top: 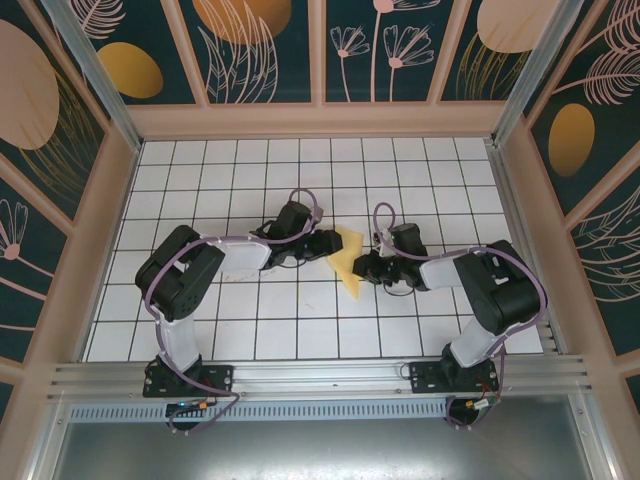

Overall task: Fold a paper plane with a square sheet of paper (pick it up from the middle)
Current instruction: Fold the wing for the fifth time at the center of the table.

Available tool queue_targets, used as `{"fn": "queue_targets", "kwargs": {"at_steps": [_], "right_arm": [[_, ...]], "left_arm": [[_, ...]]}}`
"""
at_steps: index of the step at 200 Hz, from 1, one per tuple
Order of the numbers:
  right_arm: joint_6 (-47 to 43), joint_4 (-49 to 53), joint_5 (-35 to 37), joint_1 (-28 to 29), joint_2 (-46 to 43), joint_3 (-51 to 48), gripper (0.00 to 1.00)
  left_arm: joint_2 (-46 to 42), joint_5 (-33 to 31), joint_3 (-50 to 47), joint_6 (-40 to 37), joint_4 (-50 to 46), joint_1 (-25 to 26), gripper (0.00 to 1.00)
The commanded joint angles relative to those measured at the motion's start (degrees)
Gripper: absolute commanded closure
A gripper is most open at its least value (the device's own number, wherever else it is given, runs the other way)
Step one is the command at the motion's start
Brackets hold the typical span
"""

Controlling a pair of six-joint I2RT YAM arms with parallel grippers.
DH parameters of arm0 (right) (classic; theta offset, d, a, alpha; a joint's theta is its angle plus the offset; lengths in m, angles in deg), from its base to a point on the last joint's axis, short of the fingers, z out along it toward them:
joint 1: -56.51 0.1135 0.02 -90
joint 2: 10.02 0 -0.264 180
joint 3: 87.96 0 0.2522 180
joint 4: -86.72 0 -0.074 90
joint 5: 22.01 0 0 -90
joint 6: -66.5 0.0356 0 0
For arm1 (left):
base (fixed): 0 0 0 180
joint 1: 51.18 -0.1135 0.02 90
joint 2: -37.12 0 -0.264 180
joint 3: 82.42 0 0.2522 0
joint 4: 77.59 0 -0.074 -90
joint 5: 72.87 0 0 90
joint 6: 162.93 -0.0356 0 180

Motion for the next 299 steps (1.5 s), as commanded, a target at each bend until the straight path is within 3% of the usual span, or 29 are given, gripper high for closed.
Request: {"fn": "queue_targets", "kwargs": {"at_steps": [1, 33, 56, 142, 202, 299], "right_arm": [[-1.4, 2.3, 2.4, 0.2, 2.2, -0.8, 0.85], [-1.5, 2.4, 2.4, 0.2, 2.3, -0.7, 0.85], [-1.6, 2.5, 2.4, 0.2, 2.2, -0.6, 0.85], [-1.9, 2.6, 2.4, 0.2, 2.1, -0.6, 0.85], [-2.0, 2.6, 2.4, 0.2, 2.3, -0.6, 0.85], [-3.3, 3.4, 2.6, 0.2, 2.2, -0.3, 0.91]], "left_arm": [[0.9, 3.0, 0.7, 0.8, 3.7, -0.8, 0.55], [1.3, 4.5, -0.9, 0.9, 4.8, -1.6, 0.64], [1.7, 4.9, -0.8, 0.7, 4.9, -1.9, 0.65], [5.3, 6.1, 3.9, -1.2, 0.8, -2.2, 0.61], [3.8, 1.6, 4.0, -2.7, -3.3, -2.8, 0.55], [8.5, 3.7, 10.8, -7.0, -10.0, -3.1, 0.48]]}}
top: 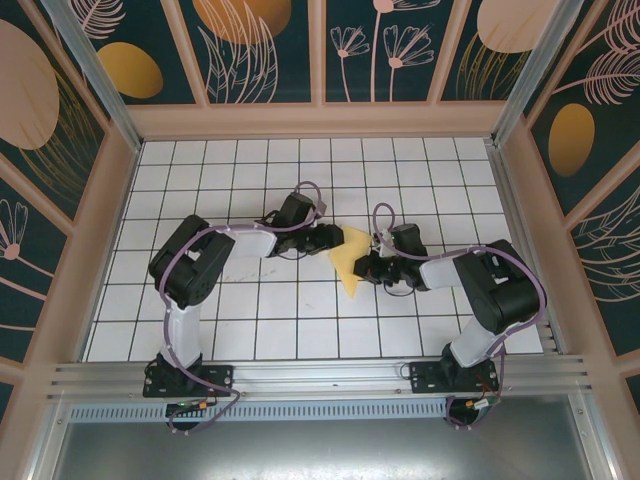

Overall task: Fold a paper plane with a square sheet of paper (pick it up from the middle)
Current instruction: Fold the wing for the fifth time at the center of the table.

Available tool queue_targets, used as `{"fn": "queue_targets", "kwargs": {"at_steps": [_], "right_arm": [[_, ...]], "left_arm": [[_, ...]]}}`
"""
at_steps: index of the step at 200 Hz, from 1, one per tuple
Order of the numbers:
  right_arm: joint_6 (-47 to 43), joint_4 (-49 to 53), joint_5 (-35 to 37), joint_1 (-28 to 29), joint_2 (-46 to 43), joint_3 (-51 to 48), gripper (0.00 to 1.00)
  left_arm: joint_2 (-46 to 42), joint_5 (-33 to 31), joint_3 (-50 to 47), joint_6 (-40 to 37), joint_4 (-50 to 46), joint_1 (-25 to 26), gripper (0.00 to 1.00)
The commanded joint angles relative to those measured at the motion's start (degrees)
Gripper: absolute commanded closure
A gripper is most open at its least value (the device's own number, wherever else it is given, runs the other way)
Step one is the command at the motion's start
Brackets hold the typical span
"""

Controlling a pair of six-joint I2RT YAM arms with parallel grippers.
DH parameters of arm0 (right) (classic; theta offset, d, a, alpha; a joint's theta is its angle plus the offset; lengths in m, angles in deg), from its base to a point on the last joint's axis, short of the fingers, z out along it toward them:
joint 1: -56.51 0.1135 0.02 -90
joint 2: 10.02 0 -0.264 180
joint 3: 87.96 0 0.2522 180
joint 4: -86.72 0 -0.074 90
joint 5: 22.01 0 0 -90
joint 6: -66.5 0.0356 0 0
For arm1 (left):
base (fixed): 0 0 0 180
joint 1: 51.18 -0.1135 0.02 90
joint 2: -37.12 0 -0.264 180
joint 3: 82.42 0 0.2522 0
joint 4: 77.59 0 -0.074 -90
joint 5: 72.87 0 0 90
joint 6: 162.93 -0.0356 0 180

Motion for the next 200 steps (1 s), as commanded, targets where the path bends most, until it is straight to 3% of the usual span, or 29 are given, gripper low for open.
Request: {"fn": "queue_targets", "kwargs": {"at_steps": [1, 43, 122, 152, 185, 200], "right_arm": [[-2.0, 3.2, 2.4, 0.2, 2.0, -0.3, 0.91], [-2.2, 3.1, 2.4, 0.2, 2.2, -0.3, 0.91], [-2.8, 3.2, 2.2, 0.1, 2.9, 0.1, 0.91], [-2.9, 3.3, 2.3, 0.1, 2.9, 0.1, 0.9], [-3.1, 3.5, 2.3, 0.0, 2.7, 0.5, 0.9], [-3.1, 3.7, 2.2, 0.0, 2.1, 0.7, 0.89]], "left_arm": [[1.6, 0.3, 2.5, -2.6, -3.9, -0.6, 0.48], [1.7, -2.0, 4.2, -4.2, -6.7, -0.8, 0.46], [6.9, 6.3, 9.3, -6.7, -7.4, -0.8, 0.51], [6.5, 7.4, 9.4, -7.1, -6.9, -0.8, 0.62], [4.2, 5.3, 7.9, -7.0, -6.1, -0.9, 0.81], [2.8, 3.6, 6.5, -6.4, -5.1, -1.0, 0.84]]}}
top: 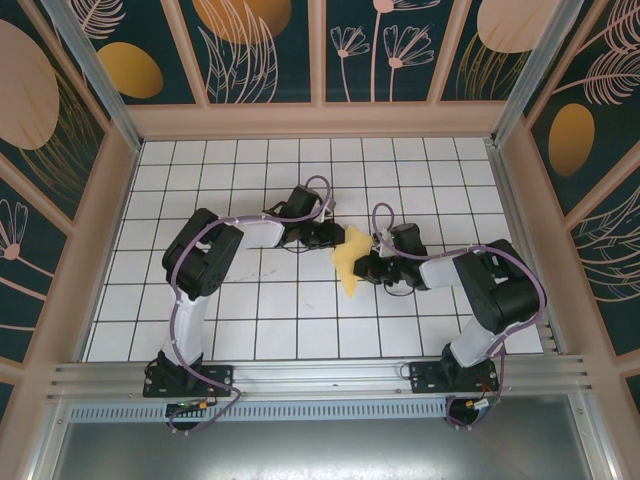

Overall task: Fold a paper plane with a square sheet of paper (pick it up from the middle)
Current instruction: Fold the wing for the fifth time at the center of the table.

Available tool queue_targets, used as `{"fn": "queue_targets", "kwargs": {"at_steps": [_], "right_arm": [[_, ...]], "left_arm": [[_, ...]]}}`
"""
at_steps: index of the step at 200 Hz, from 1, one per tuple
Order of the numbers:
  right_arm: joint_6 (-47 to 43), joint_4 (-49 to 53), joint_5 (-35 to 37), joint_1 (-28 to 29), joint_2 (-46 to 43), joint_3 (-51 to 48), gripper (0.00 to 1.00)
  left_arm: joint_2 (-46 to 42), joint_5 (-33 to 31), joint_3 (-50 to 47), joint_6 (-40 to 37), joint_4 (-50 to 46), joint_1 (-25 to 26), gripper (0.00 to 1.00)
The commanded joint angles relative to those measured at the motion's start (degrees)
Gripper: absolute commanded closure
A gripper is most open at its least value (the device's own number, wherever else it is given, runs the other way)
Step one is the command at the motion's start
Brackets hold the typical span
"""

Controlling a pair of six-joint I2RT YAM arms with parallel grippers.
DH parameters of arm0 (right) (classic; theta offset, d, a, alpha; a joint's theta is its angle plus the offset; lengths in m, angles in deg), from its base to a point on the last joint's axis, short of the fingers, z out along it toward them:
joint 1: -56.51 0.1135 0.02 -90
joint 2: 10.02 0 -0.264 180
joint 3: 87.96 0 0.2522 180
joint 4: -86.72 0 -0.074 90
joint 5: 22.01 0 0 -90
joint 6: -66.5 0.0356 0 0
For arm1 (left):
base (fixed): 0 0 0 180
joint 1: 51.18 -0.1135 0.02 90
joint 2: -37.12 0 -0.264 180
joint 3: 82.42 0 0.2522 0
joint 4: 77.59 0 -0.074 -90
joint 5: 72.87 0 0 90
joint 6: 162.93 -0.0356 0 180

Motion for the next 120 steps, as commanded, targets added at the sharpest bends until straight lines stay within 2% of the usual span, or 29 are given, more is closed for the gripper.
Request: {"fn": "queue_targets", "kwargs": {"at_steps": [1, 46, 77, 120], "right_arm": [[-2.2, 2.9, 2.5, 0.1, 1.9, 0.3, 0.89], [-2.7, 4.8, 3.0, 0.1, -0.5, 1.4, 0.85], [-1.8, 5.4, 3.1, 0.2, -2.9, 2.1, 0.8], [-1.1, 4.8, 3.5, 1.1, -2.3, 2.6, 0.8]], "left_arm": [[-2.8, -1.5, -1.8, 0.0, 0.9, -0.3, 0.85], [-7.2, -5.1, -7.6, 3.4, 5.2, -0.6, 1.0], [-10.7, -7.6, -13.3, 8.2, 10.3, -0.6, 1.0], [-15.3, -10.0, -23.7, 18.4, 21.9, -0.6, 1.0]]}}
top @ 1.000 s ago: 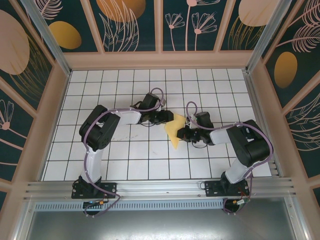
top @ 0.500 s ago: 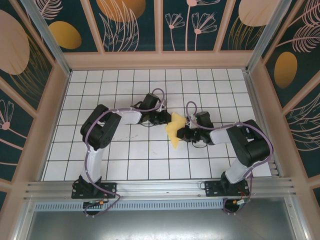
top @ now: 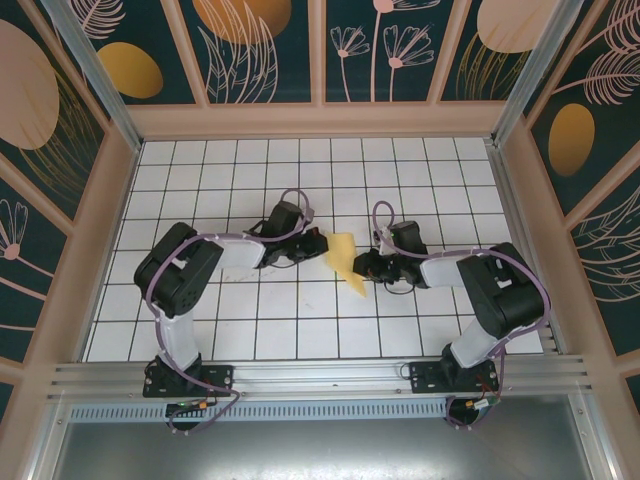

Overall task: Fold a paper plane with a square sheet of paper (pick it up from the middle)
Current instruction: Fold the wing for the fifth time at the center of the table.

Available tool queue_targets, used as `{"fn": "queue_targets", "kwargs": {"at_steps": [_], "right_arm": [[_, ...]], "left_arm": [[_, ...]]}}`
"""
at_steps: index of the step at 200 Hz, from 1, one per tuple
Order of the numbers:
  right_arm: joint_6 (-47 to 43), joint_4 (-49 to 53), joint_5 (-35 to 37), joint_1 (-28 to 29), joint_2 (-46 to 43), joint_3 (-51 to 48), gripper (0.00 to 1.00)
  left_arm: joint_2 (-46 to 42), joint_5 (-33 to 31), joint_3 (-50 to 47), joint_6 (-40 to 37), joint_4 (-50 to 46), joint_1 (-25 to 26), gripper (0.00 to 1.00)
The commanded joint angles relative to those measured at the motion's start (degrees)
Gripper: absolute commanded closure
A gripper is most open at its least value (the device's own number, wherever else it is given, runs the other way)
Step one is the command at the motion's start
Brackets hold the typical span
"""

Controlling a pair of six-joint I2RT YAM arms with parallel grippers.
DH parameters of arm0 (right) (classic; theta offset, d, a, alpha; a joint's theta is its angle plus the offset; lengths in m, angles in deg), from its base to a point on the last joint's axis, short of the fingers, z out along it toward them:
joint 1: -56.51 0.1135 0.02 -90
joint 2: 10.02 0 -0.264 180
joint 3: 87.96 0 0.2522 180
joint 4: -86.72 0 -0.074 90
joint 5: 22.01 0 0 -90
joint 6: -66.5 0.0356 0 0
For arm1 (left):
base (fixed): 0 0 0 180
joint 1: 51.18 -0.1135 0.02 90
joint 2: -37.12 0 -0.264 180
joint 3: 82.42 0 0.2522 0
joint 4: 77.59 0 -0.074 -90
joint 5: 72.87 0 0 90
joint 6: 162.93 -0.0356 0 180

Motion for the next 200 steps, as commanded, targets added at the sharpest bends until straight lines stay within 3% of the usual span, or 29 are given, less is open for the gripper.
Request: {"fn": "queue_targets", "kwargs": {"at_steps": [1, 131, 171, 193, 200], "right_arm": [[-0.4, 0.9, 1.3, 0.8, -0.2, 1.4, 0.8], [-2.5, 2.8, 1.4, 1.5, 4.1, 4.5, 0.84], [-2.9, 3.5, 1.9, 1.6, 6.1, 4.6, 0.86], [-3.7, 4.4, 2.3, 1.5, 6.3, 4.8, 0.86], [-4.0, 4.6, 2.4, 1.5, 6.4, 5.0, 0.86]], "left_arm": [[-2.8, -2.2, -3.9, 7.4, 8.7, -0.5, 1.0], [-5.6, -3.4, -7.6, 8.8, 9.6, -0.6, 0.99], [-5.3, -3.0, -6.9, 8.1, 8.6, -0.5, 0.86], [-4.9, -2.6, -4.8, 5.6, 5.9, -0.6, 0.65], [-4.5, -2.4, -3.6, 4.6, 4.3, -0.5, 0.64]]}}
